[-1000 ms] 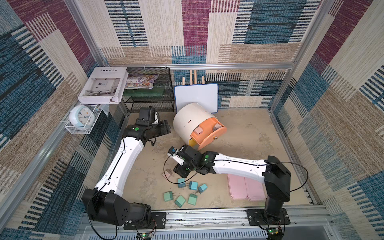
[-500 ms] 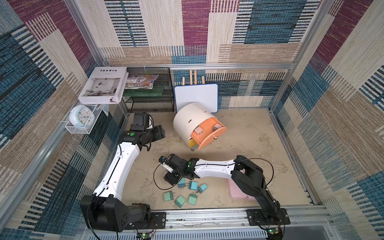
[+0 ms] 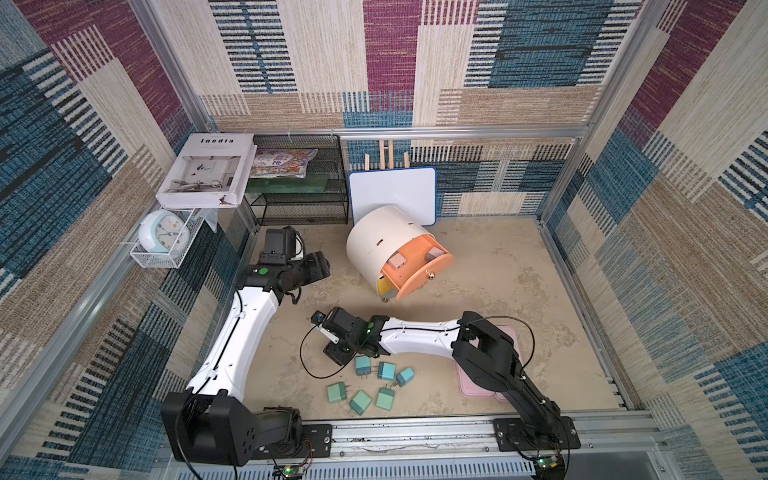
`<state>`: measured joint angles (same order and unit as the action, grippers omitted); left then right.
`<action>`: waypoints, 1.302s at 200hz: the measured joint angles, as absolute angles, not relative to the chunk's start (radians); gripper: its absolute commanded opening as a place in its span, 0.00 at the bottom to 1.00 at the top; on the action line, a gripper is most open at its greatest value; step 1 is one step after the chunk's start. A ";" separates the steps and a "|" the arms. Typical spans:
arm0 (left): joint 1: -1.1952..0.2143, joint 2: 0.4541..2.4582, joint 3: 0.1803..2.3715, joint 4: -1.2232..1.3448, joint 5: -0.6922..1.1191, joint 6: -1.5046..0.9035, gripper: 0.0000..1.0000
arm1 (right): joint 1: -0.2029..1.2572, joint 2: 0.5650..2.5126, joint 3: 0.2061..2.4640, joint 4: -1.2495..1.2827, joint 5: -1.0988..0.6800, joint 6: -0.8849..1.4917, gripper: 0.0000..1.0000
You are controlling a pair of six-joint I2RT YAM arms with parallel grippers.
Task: Place the plugs into the drawer by color
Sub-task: Pick up the plug from the center of the board.
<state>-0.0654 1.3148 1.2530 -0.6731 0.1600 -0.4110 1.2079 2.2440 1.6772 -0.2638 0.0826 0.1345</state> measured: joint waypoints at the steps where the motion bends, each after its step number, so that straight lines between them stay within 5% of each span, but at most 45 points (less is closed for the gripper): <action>1: -0.065 1.315 1.253 -0.673 0.160 -0.411 0.76 | 1.208 2.244 1.678 -0.264 0.083 0.134 0.63; 72: -0.059 1.315 1.242 -0.669 0.183 -0.412 0.76 | 1.224 2.270 1.707 -0.281 0.112 0.133 0.65; 189: -0.058 1.315 1.237 -0.667 0.187 -0.416 0.76 | 1.227 2.278 1.731 -0.321 0.134 0.141 0.34; 260: -0.057 1.279 1.292 -0.670 0.187 -0.420 0.76 | 1.229 1.985 1.724 -0.380 0.197 0.149 0.26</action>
<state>-0.0566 1.2793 1.2922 -0.6697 0.1871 -0.4198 1.2289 1.9846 1.7245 -0.3798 0.1967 0.1486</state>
